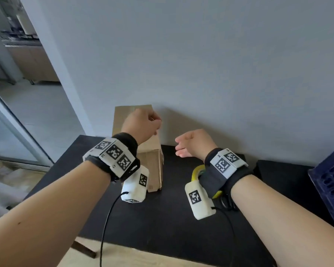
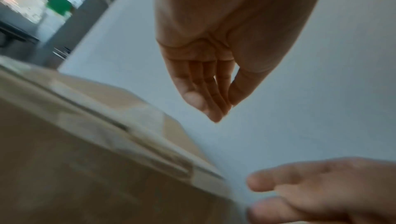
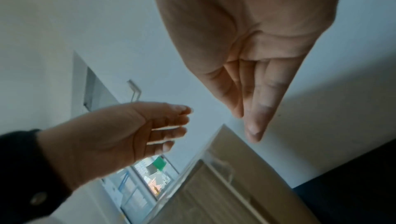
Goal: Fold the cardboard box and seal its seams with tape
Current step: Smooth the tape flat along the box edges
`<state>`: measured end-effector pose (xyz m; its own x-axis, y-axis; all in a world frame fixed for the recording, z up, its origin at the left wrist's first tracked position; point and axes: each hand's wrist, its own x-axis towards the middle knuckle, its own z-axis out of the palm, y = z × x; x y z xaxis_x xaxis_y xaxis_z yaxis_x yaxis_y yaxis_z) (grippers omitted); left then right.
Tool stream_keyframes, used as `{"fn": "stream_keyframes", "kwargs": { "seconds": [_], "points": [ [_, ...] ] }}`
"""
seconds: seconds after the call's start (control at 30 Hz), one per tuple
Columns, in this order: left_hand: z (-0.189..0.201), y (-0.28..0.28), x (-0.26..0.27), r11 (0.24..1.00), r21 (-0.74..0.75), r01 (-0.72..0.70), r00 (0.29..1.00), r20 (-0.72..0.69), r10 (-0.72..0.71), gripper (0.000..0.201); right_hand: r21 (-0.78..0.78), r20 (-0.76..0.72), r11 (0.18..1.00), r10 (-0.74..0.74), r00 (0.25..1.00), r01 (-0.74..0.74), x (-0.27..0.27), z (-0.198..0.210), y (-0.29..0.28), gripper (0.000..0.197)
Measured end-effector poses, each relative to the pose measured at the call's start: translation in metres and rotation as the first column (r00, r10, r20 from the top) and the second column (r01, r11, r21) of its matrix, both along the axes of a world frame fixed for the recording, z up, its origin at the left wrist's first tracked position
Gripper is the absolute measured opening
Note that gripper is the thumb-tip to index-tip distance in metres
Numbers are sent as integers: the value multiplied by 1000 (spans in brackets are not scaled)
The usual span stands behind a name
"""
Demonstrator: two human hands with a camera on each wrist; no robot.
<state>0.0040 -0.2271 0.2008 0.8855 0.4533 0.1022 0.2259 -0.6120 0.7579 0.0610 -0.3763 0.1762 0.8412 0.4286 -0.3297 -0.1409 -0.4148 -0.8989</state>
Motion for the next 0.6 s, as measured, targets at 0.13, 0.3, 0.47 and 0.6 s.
{"fn": "stream_keyframes", "kwargs": {
  "seconds": [0.13,0.3,0.47,0.6],
  "points": [
    [-8,61,-32,973,129,-193,979,-37,200,17,-144,408,984,154,900,-103,-6,-3,24,26],
    [-26,89,-62,999,45,23,975,-224,-12,60,-334,513,891,445,734,-307,-14,-1,41,44],
    [-31,87,-69,990,48,132,956,-269,-114,63,-466,499,811,572,651,-355,-20,-4,58,53],
    [-31,89,-68,989,71,132,961,-254,-110,61,-468,524,819,560,641,-333,-19,-3,59,42]
  ]
}}
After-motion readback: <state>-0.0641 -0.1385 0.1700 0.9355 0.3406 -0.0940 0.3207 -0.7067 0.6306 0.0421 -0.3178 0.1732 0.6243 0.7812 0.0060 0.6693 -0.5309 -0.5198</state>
